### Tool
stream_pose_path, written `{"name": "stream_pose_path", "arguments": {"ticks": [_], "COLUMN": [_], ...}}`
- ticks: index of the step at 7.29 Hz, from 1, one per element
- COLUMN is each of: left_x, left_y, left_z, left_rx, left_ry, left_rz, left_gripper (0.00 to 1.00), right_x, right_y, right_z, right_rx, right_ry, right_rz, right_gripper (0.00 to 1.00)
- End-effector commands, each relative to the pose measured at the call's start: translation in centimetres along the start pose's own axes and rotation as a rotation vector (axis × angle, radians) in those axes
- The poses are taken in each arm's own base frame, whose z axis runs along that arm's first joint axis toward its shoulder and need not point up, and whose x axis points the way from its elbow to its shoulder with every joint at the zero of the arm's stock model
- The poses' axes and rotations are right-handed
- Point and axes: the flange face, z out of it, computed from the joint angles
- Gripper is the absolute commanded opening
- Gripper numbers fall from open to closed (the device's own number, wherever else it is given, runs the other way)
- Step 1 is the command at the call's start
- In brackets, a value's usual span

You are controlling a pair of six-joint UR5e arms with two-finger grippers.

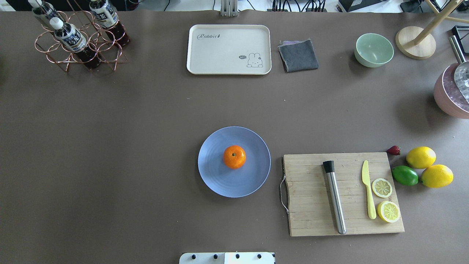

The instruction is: Pick orange to plate

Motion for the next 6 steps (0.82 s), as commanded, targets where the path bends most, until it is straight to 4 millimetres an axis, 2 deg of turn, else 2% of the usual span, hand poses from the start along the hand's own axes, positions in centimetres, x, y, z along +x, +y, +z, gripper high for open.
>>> {"name": "stream_pose_path", "arguments": {"ticks": [1,3,6], "left_x": [-0.96,-0.51,-0.64], "left_y": [1.16,0.44,0.96], "left_z": [0.41,0.12,0.06], "left_rx": [-0.008,0.000,0.002], "left_ry": [0.003,0.007,0.007], "left_rz": [-0.026,-0.015,-0.016], "left_gripper": [0.97,0.97,0.97], "right_x": [2.13,2.07,1.98], "right_y": [2.22,2.25,2.21], "right_z": [-0.69,-0.77,-0.86], "right_rx": [0.014,0.015,0.016], "right_ry": [-0.006,-0.004,-0.003], "right_rz": [0.020,0.018,0.024], "right_gripper": [1.00,1.00,1.00]}}
